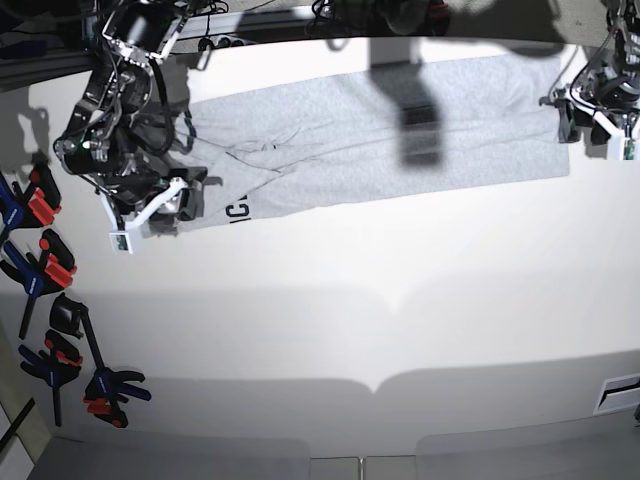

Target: Fold the T-shirt properly

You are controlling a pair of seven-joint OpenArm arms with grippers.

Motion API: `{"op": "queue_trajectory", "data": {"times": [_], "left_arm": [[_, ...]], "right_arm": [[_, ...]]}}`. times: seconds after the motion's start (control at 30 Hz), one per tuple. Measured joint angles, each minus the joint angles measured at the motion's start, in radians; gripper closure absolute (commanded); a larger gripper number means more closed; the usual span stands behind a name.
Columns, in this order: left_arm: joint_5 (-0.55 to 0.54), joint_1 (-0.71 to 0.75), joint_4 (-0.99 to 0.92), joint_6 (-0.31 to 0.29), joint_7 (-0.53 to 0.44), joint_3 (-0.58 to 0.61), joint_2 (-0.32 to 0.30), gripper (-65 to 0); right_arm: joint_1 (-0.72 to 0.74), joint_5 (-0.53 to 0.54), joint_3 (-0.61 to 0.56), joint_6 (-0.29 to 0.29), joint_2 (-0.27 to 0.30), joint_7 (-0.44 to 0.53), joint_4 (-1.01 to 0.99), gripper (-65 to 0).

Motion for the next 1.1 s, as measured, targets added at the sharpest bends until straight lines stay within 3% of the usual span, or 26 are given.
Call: {"op": "queue_trajectory", "data": {"times": [0.07,0.3,0.43,0.53,0.7,0.87,1.1], "left_arm": [[0.011,-0.023,-0.001,0.001,0.085,0.0,0.001,-33.3],[-0.077,-0.084,-0.018,-0.001,0.122,0.0,-0.002,-33.3],[-0.084,-0.136,-0.143,-0.004,0.118,0.0,-0.018,-33.3],[-0.192,-0.162,-0.267,-0.003,0.144,0.0,-0.063,-33.4],[-0.386,-0.177,-0.407,-0.082,0.266,0.0,-0.103,-33.4],[-0.6,-0.18,-0.511,-0.143,0.365,-0.001,-0.098,-33.5],[-0.747,-0.187,-0.66,-0.211,0.359,-0.007,-0.022,-34.9]], "right_arm": [[-0.001,-0.001,0.0,0.028,0.0,0.018,0.0,-30.2],[0.0,0.024,0.001,0.048,0.0,0.042,0.047,-30.2],[0.0,0.027,0.002,0.056,0.001,0.04,0.087,-30.2],[0.0,0.044,0.002,0.071,0.002,0.037,0.124,-30.2],[0.0,0.126,0.001,0.106,0.002,0.009,0.201,-30.2],[0.0,0.133,0.001,0.106,0.002,-0.011,0.281,-30.2],[0.002,0.135,0.001,0.106,0.002,-0.012,0.354,-30.2]]}}
